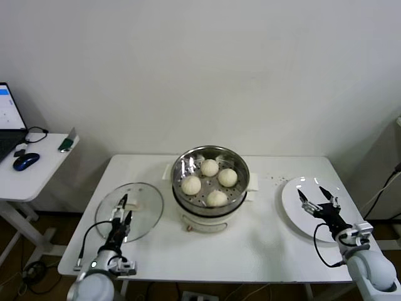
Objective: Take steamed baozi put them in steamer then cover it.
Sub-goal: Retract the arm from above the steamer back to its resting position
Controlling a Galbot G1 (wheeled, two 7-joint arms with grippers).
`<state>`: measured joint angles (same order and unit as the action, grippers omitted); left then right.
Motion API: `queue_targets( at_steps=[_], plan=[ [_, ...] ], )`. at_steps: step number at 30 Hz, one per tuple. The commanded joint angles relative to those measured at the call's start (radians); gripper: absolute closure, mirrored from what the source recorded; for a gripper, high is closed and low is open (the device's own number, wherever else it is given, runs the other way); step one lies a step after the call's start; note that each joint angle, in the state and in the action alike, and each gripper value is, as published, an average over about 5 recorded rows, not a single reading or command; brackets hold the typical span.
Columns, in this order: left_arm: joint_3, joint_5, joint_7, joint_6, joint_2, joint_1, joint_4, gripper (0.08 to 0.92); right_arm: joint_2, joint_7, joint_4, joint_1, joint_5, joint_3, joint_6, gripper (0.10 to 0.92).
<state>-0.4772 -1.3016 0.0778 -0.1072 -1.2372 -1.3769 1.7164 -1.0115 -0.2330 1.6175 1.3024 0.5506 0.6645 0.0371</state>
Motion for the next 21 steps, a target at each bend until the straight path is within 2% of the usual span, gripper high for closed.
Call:
queue_targets(
  at_steps=[1,21],
  plan=[
    [0.026,-0.094,-0.002,0.011,-0.004,0.172,-0.228,0.177,-0.024,-0.006,0.000,0.035,-0.050,0.037,0.012,0.203],
    [0.027,-0.093,0.037,0.044,-0.005,0.288,-0.384,0.177,-0.058,-0.040,-0.014,0.046,-0.106,0.055,-0.012,0.203]
  ],
)
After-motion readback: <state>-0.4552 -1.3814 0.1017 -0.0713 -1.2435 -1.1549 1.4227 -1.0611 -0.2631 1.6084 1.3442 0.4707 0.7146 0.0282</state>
